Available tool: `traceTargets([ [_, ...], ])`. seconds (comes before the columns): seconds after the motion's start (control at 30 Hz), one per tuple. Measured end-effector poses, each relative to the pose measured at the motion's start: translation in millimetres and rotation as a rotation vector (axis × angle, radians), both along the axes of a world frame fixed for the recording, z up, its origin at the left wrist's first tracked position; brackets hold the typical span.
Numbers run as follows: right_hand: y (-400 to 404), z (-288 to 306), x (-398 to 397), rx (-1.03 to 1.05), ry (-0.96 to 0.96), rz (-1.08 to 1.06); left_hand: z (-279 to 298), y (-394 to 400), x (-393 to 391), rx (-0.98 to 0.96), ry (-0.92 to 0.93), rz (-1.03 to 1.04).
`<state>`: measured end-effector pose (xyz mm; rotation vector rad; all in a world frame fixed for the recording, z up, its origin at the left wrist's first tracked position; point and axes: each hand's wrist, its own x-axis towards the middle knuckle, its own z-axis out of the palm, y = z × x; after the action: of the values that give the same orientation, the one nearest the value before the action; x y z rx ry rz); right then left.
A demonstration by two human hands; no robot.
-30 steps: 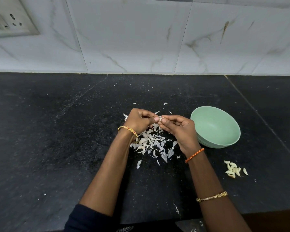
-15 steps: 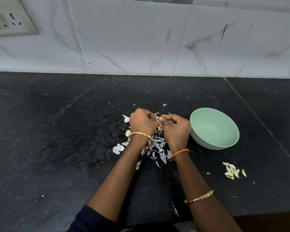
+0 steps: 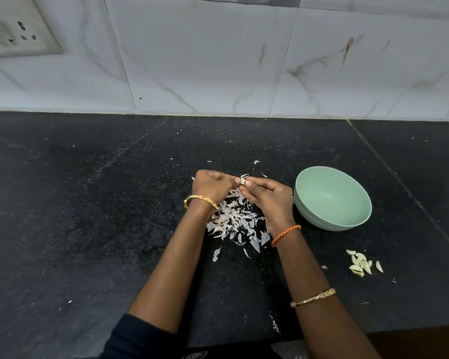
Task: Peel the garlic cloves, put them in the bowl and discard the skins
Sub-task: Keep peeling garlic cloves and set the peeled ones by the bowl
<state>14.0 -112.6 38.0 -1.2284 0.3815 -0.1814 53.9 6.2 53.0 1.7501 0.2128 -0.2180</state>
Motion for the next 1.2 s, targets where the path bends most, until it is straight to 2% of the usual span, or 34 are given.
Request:
traceTargets([
  [0.07,6.0,-3.0,1.9,-0.132,0.009,-0.073,-1.8,-4.4,-2.2,0.119,-0.085,0.030],
  [0.17,9.8,-4.4,3.5,-0.229,0.048,-0.196,-0.7,-7.5,-2.7,0.187,-0.134,0.047],
  [0.3,5.0,-1.1,2.6,-0.121,0.060,-0.147,-2.5,-2.4,1.4,0.143,-0.085,0.027],
  [0.43,1.0,2.1,0.9,-0.153,0.044,-0.101,-1.7,1.2,3.3,0.017,-0.033,-0.033],
  [0.57,1.8,4.8,-0.9,-0.121,0.040,-0.045,-2.1,-1.0,-0.2,-0.027,-0.059,-0.082],
  [0.67,1.3,7.0,-1.2,-0.011,0.037,-0.006,-0.9,0.9,0.6,-0.081,-0.024,-0.070],
  [0.8,-1.9,9.1,-1.2,0.321,0.075,0.040,2.7,5.4,3.1,-0.337,0.177,-0.116],
  [0.87,-2.7,8.8,-2.4,0.311,0.067,0.049,1.5,5.2,4.0,-0.281,0.160,-0.116],
  [0.93,0.0,9.0,-2.5,0.176,0.046,0.015,-0.1,3.0,4.0,-0.147,0.077,-0.118],
  [1.07,11.6,10.5,0.7,-0.069,0.029,-0.161,-4.4,-8.8,0.4,0.102,-0.200,-0.135],
  [1.13,14.6,12.2,2.4,-0.031,0.041,-0.217,-6.2,-13.4,-3.1,0.209,-0.321,-0.134],
  [1.2,14.6,14.3,2.9,0.110,0.050,-0.193,-9.0,-15.7,-3.7,0.165,-0.354,-0.143],
])
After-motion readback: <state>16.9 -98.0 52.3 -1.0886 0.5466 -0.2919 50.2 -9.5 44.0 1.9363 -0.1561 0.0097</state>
